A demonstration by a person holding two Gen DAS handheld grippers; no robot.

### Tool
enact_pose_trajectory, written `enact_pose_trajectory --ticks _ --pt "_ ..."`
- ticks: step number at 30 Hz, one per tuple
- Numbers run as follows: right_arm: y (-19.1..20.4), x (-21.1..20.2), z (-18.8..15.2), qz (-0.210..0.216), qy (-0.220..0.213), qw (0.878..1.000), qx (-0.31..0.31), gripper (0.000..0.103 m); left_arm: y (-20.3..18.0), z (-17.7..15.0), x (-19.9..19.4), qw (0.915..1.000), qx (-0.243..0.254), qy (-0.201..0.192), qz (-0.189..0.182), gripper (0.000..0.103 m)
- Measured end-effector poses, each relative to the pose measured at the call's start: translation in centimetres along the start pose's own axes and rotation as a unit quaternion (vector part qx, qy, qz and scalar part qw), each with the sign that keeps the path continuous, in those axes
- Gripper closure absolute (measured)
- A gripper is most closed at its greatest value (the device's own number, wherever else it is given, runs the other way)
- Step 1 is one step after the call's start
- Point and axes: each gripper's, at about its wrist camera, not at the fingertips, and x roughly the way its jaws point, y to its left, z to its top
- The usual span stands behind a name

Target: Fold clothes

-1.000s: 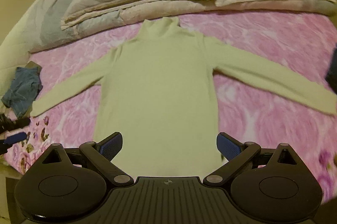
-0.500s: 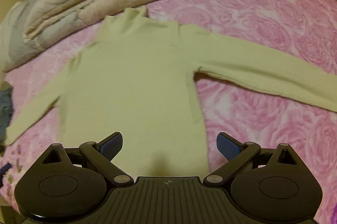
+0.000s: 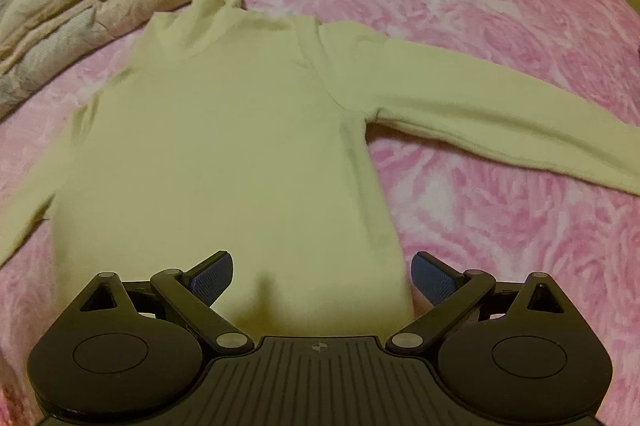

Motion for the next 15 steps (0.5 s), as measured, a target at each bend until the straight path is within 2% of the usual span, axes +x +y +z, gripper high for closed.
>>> enact_pose_trajectory --ticks 6,7,8,9,11,13,15 --pt "0.5 1.3 -0.2 -0.02 0.007 1.0 0.008 0.005 -0.3 2.3 2.2 0.9992 0.017 -0.032 0.015 0.058" --pt "0.6 1.4 -0.2 -0.023 0.006 1.0 0.006 0.005 -0.4 2.4 2.4 0.9992 0.014 -0.034 0.013 0.064" --pt "0.6 1.5 -0.2 -0.027 0.005 1.0 0.002 0.005 -0.4 2.4 2.5 0.9994 0.007 -0.034 0.007 0.082" --pt "0.7 1.6 -0.1 -0.03 0.003 1.0 -0.002 0.005 -0.5 2.5 2.5 0.9994 0.0 -0.034 -0.004 0.103" --pt "0.5 1.5 0.1 -0.033 -0.006 0.999 -0.008 0.005 -0.9 2.3 2.0 0.9985 -0.01 -0.037 -0.039 0.101" --pt "0.1 1.2 0.3 -0.034 -0.016 0.999 -0.009 0.005 -2.6 1.7 0.7 0.9961 0.005 -0.052 -0.071 0.101" --pt "-0.6 0.9 0.5 -0.036 -0.027 0.999 -0.006 0.005 -5.4 0.6 -1.1 0.9899 0.034 -0.052 -0.127 0.102"
